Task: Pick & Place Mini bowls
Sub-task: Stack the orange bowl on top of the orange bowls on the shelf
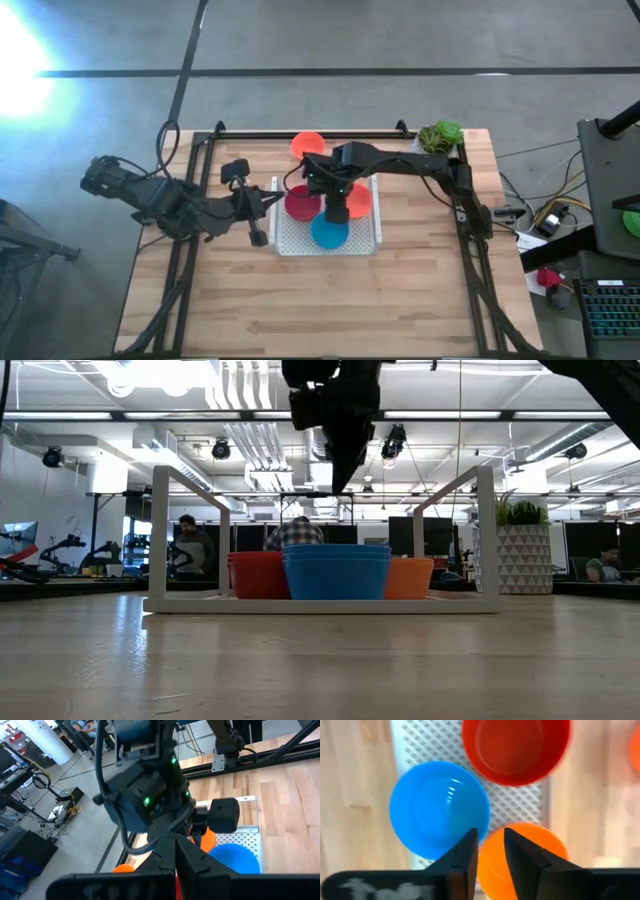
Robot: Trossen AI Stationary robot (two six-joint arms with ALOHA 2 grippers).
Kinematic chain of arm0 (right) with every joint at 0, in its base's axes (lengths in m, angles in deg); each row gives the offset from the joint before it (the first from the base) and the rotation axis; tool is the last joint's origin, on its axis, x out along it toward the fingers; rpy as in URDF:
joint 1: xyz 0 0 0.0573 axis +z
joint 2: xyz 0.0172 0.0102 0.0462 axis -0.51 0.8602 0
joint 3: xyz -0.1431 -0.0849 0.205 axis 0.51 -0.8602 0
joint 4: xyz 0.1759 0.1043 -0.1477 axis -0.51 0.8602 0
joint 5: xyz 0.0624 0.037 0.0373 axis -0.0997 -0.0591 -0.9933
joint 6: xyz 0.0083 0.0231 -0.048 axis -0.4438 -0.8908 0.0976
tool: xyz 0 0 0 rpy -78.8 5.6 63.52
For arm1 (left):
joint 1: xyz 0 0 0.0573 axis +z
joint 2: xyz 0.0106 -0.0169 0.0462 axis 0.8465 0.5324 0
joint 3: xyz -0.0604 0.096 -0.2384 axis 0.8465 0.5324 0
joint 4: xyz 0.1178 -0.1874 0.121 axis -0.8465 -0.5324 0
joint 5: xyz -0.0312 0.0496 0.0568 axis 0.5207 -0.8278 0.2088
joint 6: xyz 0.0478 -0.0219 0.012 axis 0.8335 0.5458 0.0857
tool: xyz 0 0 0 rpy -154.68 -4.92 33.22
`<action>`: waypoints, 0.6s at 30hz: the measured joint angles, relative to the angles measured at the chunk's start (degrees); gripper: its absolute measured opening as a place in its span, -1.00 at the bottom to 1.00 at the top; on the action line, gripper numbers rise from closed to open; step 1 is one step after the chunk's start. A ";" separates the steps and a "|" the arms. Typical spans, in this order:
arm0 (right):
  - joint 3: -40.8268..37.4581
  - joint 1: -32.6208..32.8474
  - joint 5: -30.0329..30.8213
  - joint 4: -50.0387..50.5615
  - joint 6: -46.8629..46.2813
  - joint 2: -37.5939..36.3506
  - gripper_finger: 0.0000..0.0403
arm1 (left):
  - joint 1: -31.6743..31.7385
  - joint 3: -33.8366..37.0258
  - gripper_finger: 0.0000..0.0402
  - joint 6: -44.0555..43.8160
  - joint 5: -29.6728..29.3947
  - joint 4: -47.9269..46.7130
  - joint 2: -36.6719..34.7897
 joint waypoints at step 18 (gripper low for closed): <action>1.02 0.47 7.45 4.55 3.26 -9.76 -0.96 | 13.74 0.00 -1.00 -7.34 1.02 -9.60 -4.07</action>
